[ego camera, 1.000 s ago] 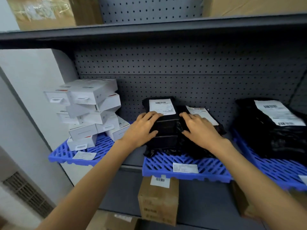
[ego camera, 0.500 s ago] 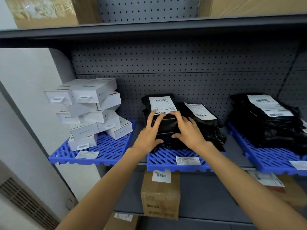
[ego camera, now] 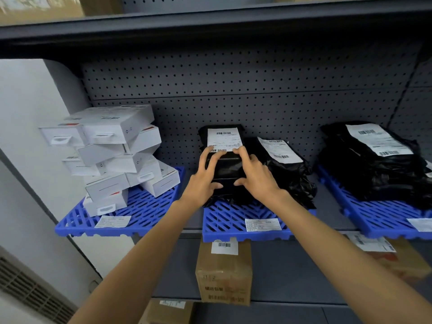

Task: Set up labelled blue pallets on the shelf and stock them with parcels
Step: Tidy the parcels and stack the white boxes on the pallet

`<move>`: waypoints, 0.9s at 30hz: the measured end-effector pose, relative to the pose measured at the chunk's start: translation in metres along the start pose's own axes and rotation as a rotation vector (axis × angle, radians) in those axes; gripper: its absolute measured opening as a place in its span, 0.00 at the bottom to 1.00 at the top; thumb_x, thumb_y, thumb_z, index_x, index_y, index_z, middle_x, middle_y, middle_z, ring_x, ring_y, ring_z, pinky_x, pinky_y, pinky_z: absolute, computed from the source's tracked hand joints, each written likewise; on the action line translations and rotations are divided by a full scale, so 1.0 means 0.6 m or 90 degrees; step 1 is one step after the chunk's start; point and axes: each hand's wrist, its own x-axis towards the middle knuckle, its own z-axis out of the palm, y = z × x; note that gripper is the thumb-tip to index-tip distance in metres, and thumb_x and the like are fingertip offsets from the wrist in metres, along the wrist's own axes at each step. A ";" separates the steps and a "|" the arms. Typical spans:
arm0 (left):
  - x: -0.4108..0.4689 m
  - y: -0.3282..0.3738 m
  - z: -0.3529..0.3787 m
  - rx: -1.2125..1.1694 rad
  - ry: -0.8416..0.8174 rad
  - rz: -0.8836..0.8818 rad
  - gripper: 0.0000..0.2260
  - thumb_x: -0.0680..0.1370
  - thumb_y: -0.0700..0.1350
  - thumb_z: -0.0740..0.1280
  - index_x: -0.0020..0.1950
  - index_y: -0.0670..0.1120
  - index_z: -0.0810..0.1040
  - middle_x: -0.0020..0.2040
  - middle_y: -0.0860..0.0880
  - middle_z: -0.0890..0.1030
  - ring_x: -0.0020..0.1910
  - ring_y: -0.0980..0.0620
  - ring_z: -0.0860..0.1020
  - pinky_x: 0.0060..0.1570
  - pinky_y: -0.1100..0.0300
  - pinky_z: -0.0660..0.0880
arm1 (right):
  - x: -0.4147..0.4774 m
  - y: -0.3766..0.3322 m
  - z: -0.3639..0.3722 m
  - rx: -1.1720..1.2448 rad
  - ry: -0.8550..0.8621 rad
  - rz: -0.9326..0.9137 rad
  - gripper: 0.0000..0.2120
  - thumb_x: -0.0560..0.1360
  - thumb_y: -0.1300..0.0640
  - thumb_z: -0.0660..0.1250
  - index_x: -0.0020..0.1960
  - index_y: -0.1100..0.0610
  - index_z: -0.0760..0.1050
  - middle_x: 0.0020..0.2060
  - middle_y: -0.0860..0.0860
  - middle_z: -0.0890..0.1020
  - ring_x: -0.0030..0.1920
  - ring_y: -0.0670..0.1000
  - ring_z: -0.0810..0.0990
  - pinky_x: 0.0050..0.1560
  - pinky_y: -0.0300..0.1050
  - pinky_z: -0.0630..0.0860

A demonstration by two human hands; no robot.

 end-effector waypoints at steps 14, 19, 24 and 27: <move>-0.005 -0.009 0.003 -0.001 0.021 -0.016 0.41 0.73 0.34 0.73 0.76 0.60 0.56 0.79 0.57 0.44 0.62 0.48 0.72 0.42 0.51 0.76 | 0.003 -0.004 0.013 -0.048 0.023 -0.005 0.34 0.73 0.58 0.74 0.70 0.48 0.56 0.52 0.58 0.73 0.41 0.62 0.80 0.36 0.49 0.70; 0.005 -0.022 0.000 0.061 0.013 -0.003 0.42 0.72 0.38 0.75 0.76 0.61 0.55 0.79 0.55 0.46 0.52 0.44 0.78 0.38 0.48 0.80 | 0.010 -0.008 0.014 -0.063 0.019 0.008 0.34 0.72 0.56 0.74 0.69 0.48 0.56 0.52 0.58 0.73 0.41 0.61 0.80 0.36 0.49 0.70; 0.014 0.012 -0.013 0.263 -0.004 -0.066 0.36 0.73 0.54 0.73 0.77 0.54 0.59 0.79 0.47 0.55 0.75 0.37 0.58 0.73 0.39 0.57 | 0.002 0.003 -0.006 -0.091 -0.006 -0.043 0.33 0.76 0.50 0.69 0.74 0.48 0.54 0.55 0.59 0.76 0.49 0.61 0.81 0.45 0.52 0.74; 0.032 0.048 -0.023 0.319 0.065 0.004 0.28 0.77 0.65 0.59 0.70 0.48 0.68 0.77 0.46 0.61 0.78 0.38 0.54 0.74 0.38 0.47 | -0.019 0.039 -0.044 -0.083 0.044 -0.150 0.31 0.79 0.48 0.64 0.77 0.49 0.53 0.58 0.55 0.78 0.59 0.55 0.77 0.73 0.52 0.59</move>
